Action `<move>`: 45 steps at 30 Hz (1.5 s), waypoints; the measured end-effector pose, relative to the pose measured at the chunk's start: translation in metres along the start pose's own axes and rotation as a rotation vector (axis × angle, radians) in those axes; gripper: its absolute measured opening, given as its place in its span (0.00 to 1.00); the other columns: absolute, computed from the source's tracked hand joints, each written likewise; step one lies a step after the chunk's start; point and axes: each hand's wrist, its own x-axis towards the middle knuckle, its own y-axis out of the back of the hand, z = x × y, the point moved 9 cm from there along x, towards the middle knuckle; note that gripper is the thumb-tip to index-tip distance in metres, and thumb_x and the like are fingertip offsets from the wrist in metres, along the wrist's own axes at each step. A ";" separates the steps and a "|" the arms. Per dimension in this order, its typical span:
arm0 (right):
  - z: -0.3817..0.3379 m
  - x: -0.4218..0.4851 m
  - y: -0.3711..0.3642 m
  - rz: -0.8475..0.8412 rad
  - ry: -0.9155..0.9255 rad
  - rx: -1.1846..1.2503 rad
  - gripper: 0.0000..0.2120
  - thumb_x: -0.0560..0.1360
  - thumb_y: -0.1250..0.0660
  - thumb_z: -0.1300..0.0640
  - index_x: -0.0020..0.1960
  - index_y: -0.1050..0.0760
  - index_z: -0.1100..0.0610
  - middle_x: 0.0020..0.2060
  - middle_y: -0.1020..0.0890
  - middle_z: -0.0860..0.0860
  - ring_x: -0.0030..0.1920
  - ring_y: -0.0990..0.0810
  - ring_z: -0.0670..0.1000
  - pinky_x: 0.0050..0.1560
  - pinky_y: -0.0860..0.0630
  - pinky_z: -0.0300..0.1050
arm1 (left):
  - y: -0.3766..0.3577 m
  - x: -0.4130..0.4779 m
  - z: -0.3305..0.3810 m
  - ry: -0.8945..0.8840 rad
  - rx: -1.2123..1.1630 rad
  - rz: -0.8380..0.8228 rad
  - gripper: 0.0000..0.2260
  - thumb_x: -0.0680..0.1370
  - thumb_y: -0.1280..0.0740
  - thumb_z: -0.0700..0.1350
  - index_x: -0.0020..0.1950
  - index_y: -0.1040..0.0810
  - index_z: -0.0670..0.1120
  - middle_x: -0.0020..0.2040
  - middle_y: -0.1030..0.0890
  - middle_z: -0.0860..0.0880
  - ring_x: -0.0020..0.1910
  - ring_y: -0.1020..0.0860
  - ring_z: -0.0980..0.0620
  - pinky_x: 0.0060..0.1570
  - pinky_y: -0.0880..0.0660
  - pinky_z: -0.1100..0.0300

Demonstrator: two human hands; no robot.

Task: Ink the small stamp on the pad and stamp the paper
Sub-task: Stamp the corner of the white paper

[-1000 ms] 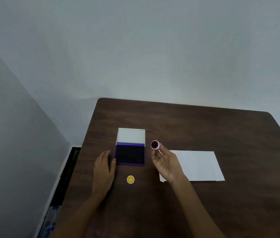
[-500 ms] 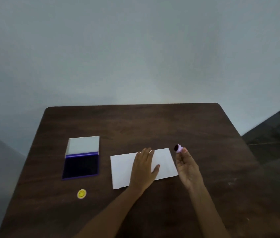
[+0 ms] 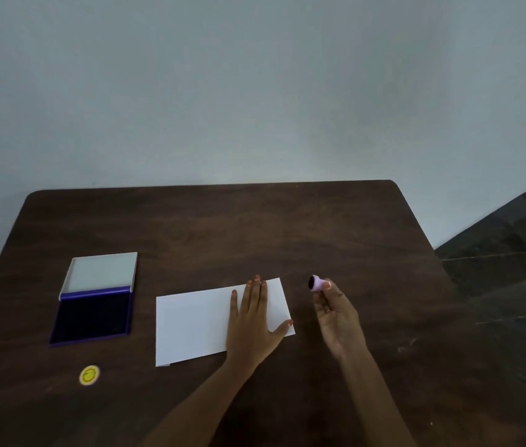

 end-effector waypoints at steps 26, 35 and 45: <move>0.020 0.030 -0.071 -0.223 0.569 -1.471 0.09 0.71 0.32 0.64 0.52 0.24 0.61 0.49 0.19 0.58 0.51 0.24 0.51 0.51 0.31 0.40 | 0.016 0.002 0.008 -0.004 -0.019 0.097 0.37 0.67 0.36 0.67 0.68 0.34 0.45 0.68 0.29 0.44 0.67 0.32 0.45 0.65 0.42 0.40; 0.026 0.029 -0.073 -0.181 0.553 -1.555 0.11 0.72 0.33 0.64 0.54 0.25 0.61 0.53 0.20 0.58 0.56 0.24 0.55 0.55 0.32 0.41 | 0.021 0.003 0.009 -0.015 -0.019 0.118 0.37 0.65 0.33 0.66 0.66 0.32 0.44 0.67 0.28 0.43 0.66 0.31 0.44 0.65 0.40 0.39; 0.025 0.026 -0.073 -0.165 0.574 -1.553 0.11 0.71 0.32 0.65 0.54 0.24 0.61 0.53 0.20 0.59 0.55 0.23 0.56 0.54 0.33 0.41 | 0.021 0.003 0.010 -0.011 -0.006 0.112 0.37 0.65 0.34 0.67 0.66 0.31 0.44 0.67 0.27 0.44 0.66 0.29 0.45 0.64 0.40 0.40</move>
